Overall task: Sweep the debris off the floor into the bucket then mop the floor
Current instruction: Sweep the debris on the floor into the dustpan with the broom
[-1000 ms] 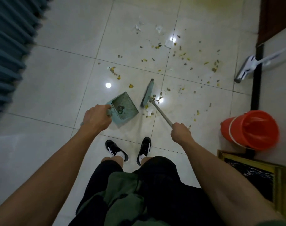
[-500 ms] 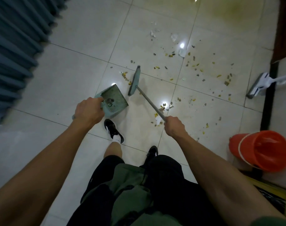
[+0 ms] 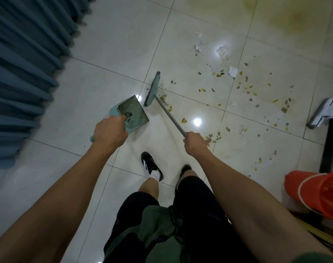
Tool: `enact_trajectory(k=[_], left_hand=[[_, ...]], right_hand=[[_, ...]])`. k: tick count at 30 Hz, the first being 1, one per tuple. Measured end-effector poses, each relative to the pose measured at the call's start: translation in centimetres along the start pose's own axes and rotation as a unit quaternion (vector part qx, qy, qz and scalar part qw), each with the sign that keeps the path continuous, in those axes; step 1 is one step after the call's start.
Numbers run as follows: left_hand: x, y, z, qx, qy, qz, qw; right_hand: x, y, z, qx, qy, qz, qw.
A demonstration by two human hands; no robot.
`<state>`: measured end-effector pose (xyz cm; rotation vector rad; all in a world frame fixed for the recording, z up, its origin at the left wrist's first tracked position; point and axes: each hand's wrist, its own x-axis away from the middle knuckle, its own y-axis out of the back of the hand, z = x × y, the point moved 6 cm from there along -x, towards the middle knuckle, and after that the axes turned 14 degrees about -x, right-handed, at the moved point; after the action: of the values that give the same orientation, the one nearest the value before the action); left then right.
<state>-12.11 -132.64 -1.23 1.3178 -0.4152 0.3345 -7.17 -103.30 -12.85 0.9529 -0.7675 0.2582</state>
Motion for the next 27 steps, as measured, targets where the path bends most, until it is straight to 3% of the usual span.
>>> enact_trajectory(k=[6, 13, 20, 27], left_hand=[[-3.7, 0.3, 0.8, 0.002, -0.007, 0.021, 1.000], [-7.4, 1.0, 1.3, -0.015, 0.026, 0.025, 0.999], [-9.4, 3.3, -1.6, -0.041, 0.001, 0.023, 0.999], [-9.8, 5.1, -6.9, -0.115, -0.081, 0.005, 0.990]], right_hand=[[-4.9, 0.5, 4.8, -0.046, -0.004, 0.018, 0.999], [-10.7, 1.8, 10.0, -0.119, 0.001, 0.097, 0.988], [-11.1, 3.4, 4.0, -0.026, -0.023, 0.086, 0.996], [-7.7, 3.5, -4.1, -0.021, -0.084, 0.060, 0.994]])
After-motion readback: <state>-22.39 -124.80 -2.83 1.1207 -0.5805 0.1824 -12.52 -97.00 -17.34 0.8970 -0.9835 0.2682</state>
